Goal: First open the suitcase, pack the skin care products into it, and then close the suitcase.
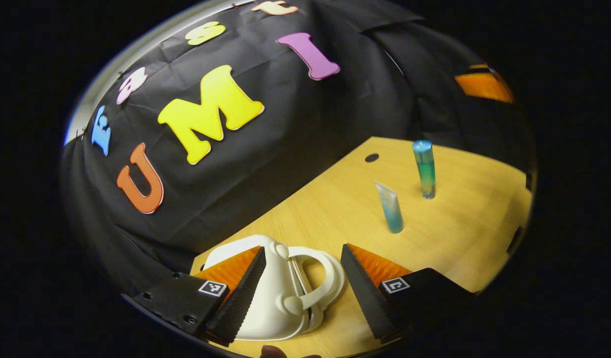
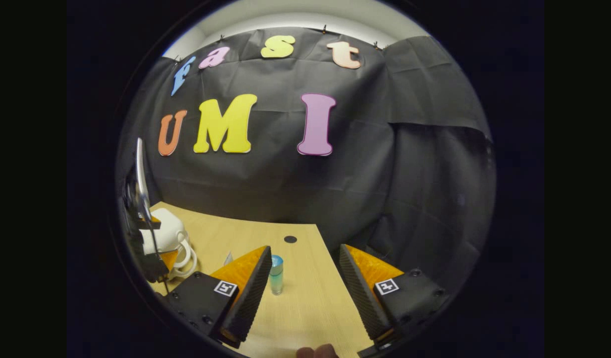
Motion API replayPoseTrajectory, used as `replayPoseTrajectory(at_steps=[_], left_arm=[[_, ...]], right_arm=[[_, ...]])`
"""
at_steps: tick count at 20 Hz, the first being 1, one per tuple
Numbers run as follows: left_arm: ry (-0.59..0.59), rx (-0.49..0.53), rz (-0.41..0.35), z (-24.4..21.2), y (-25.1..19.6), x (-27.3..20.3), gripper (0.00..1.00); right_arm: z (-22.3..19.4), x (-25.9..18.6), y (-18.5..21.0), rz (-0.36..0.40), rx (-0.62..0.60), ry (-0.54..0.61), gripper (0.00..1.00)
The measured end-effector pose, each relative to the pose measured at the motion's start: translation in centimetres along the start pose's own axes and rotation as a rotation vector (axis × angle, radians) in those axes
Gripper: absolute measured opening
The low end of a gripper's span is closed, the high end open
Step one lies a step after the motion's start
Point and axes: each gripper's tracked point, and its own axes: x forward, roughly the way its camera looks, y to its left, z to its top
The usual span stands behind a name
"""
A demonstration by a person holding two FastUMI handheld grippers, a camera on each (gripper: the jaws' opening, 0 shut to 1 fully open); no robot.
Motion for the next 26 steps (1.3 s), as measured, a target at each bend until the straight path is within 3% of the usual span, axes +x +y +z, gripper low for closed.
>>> replayPoseTrajectory(at_steps=[4, 7, 12, 13, 16, 18, 19, 26], left_arm=[[0.125, 0.084, -0.002, -4.1, -1.6, 2.7, 0.96], [0.136, 0.2, 0.023, -5.2, -1.5, 3.9, 0.96], [0.17, 0.256, 0.03, -5.7, -2.4, 5.8, 0.93], [0.177, 0.267, 0.021, -5.8, -2.7, 6.1, 0.84], [0.22, 0.296, 0.011, -6.5, -3.0, 6.9, 0.72], [0.266, 0.284, 0.001, -7.7, -3.3, 7.1, 0.54], [0.273, 0.284, -0.008, -7.6, -3.5, 7.0, 0.37], [0.256, 0.207, -0.002, -4.9, -2.8, 5.7, 0.12]], right_arm=[[-1.0, 0.1, -1.1, -0.006, 0.004, 0.016, 0.82], [-1.8, 0.0, -1.8, -0.012, 0.011, 0.039, 0.82], [-2.6, -0.2, -2.4, -0.02, 0.009, 0.061, 0.82], [-2.8, -0.3, -2.4, -0.019, 0.01, 0.065, 0.82], [-2.7, -0.5, -2.2, -0.013, 0.011, 0.066, 0.82], [-2.6, -0.8, -1.9, -0.008, 0.004, 0.06, 0.82], [-2.7, -0.9, -1.7, -0.004, 0.0, 0.058, 0.82], [-2.3, -1.5, -1.3, -0.003, 0.001, 0.056, 0.82]])
